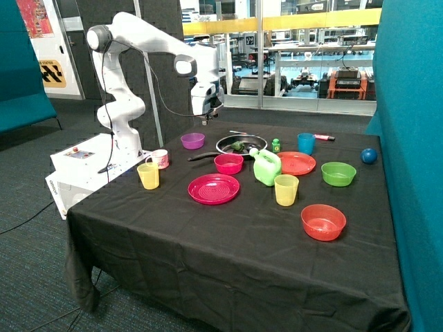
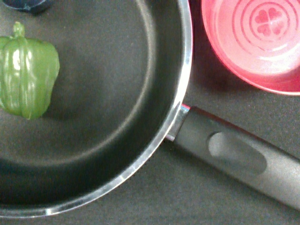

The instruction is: Serve the vegetables in different plates

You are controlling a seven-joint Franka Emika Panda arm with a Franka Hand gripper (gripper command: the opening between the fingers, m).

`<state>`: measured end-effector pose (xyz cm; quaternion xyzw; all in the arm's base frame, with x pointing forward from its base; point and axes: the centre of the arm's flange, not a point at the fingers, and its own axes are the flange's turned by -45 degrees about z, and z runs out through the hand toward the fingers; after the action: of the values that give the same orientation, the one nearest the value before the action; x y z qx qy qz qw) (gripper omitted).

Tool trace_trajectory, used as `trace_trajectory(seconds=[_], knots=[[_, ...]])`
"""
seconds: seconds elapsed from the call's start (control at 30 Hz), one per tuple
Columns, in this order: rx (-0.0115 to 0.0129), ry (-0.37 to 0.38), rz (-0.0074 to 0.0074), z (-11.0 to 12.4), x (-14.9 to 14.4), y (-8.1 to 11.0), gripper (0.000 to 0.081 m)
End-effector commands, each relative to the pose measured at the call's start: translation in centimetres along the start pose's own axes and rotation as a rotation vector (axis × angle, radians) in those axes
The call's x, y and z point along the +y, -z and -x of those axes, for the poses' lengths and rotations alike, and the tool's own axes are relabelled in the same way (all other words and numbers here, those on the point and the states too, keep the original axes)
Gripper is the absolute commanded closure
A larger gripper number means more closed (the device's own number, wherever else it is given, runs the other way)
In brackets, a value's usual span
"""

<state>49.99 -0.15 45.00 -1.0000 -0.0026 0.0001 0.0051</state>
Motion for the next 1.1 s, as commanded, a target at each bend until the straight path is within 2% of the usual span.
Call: trace_trajectory(seconds=[0.0, 0.07, 0.1, 0.13, 0.17, 0.23, 0.5, 1.07], knots=[[-0.0003, 0.110, 0.0103, 0.0, -0.1, 0.0, 0.0000], [-0.0003, 0.109, 0.0103, -0.4, -0.3, -0.4, 0.0000], [-0.0003, 0.109, 0.0103, -0.5, -0.3, -0.5, 0.0026], [-0.0003, 0.103, 0.0103, -0.6, -0.4, -0.6, 0.0227], [-0.0003, 0.107, 0.0103, -0.7, -0.5, -0.7, 0.0326], [-0.0003, 0.103, 0.0103, -0.9, -0.6, -1.0, 0.0399], [-0.0003, 0.119, 0.0103, -1.5, -2.0, -2.2, 0.0429], [-0.0003, 0.110, 0.0103, -5.0, -7.7, -5.6, 0.0400]])
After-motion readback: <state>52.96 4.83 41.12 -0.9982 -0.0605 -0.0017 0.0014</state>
